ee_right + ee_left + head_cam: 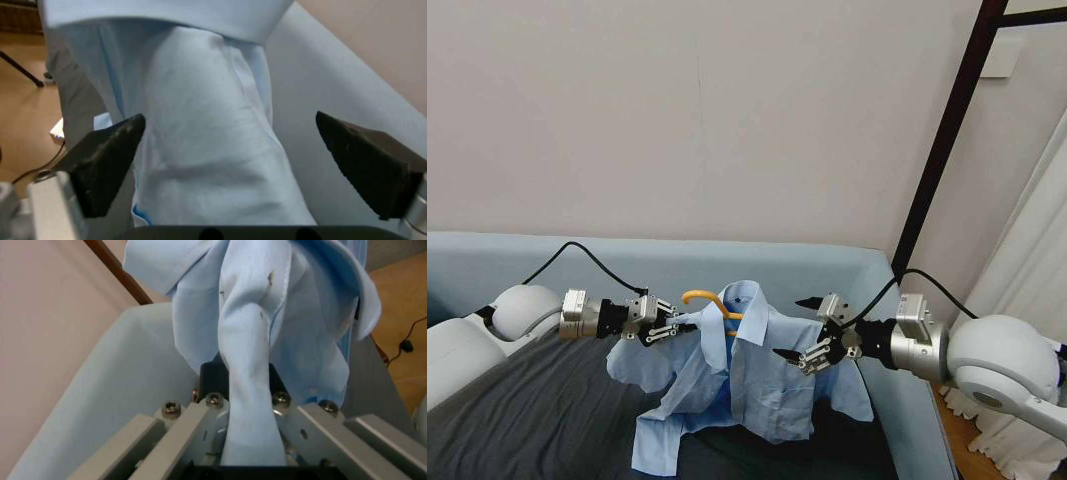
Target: Pick up the clothes from the sofa and hang them on the clothes hanger.
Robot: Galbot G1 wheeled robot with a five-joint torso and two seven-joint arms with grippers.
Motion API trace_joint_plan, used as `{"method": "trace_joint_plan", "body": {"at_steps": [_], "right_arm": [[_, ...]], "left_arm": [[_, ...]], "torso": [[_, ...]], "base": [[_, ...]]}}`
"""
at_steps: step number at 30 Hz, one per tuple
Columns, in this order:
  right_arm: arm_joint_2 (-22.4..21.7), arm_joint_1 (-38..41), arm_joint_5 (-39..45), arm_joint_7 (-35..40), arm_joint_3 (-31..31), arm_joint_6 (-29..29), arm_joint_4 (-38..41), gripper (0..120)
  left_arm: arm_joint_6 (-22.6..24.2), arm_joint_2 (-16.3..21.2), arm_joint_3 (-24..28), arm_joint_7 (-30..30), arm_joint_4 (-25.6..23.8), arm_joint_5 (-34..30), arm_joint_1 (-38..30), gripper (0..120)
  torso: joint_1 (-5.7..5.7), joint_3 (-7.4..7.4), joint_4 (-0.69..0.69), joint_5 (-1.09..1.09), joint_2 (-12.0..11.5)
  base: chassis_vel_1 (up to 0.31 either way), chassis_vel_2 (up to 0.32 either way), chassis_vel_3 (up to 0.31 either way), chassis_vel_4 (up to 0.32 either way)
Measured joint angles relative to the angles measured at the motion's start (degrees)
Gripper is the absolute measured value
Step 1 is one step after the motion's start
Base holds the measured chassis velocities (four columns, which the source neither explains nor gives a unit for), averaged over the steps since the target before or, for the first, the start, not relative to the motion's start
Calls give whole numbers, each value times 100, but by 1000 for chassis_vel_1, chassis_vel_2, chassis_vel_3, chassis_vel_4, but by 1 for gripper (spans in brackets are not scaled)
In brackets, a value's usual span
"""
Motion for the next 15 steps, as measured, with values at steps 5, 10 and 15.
{"method": "trace_joint_plan", "body": {"at_steps": [5,10,15], "right_arm": [[116,94,109,-4,-82,-157,-69,76],[132,111,181,-54,-138,-226,-24,59],[108,91,196,-65,-160,-228,49,41]], "left_arm": [[-45,79,-69,9,-88,46,135,1],[-62,102,-74,8,-123,93,152,1],[-63,95,-75,-14,-133,104,152,1]], "torso": [[0,0,0,0,0],[0,0,-1,0,0],[0,0,-1,0,0]], "base": [[0,0,0,0],[0,0,0,0],[0,0,0,0]]}}
